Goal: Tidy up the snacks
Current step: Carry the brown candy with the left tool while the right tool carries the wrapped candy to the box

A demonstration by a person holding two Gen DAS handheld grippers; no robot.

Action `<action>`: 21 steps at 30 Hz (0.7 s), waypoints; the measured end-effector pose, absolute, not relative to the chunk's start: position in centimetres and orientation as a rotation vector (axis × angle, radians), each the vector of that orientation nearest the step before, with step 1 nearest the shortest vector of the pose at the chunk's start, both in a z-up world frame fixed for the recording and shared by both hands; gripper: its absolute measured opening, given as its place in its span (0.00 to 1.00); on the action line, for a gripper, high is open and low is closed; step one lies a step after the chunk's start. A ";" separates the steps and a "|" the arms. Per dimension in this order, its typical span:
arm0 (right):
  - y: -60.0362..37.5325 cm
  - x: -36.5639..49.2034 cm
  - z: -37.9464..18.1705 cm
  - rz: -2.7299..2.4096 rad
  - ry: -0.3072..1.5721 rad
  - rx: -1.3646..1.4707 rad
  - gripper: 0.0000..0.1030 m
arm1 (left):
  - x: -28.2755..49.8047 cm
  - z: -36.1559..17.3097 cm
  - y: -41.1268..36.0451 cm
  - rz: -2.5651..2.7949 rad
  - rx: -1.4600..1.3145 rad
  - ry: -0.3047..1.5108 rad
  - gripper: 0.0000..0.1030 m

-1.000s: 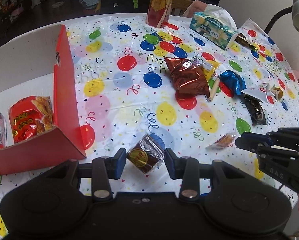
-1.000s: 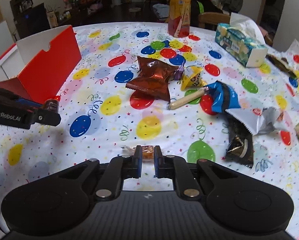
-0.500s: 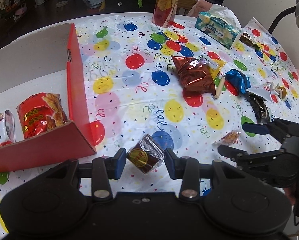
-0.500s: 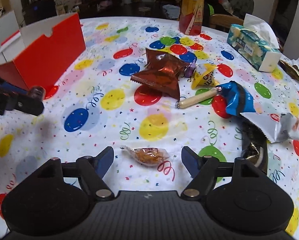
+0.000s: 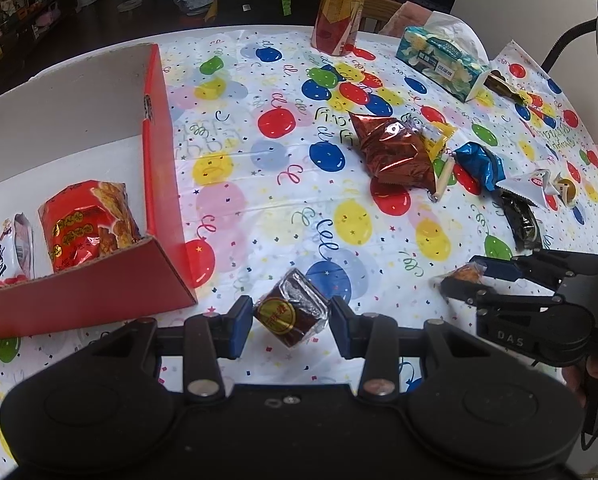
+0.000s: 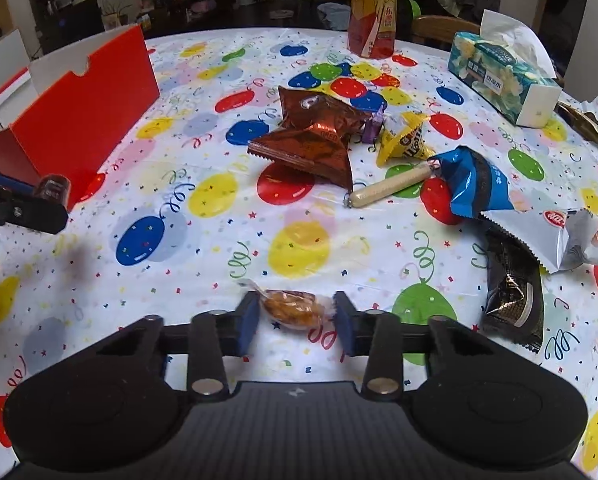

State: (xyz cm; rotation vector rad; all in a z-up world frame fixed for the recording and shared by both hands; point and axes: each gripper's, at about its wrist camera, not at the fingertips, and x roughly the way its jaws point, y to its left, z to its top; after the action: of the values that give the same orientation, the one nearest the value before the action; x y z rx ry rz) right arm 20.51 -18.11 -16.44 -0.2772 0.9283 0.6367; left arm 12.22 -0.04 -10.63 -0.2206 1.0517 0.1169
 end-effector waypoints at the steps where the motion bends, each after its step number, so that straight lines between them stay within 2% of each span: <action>1: -18.1 20.4 -16.2 0.636 0.924 -0.279 0.35 | 12.2 -10.6 0.0 0.117 -0.222 1.050 0.38; 8: -17.9 19.8 -13.6 0.625 0.909 -0.280 0.33 | 11.8 -9.8 0.4 0.113 -0.226 1.032 0.38; 21: -13.2 17.1 -5.1 0.756 0.795 -0.284 0.33 | 10.3 -5.6 3.2 0.139 -0.224 0.975 0.38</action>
State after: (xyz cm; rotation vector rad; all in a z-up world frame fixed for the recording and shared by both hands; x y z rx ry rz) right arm 17.11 -13.15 -5.06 -0.2835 0.7948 0.7559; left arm 10.28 3.19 -5.62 -0.2243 0.9752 0.1389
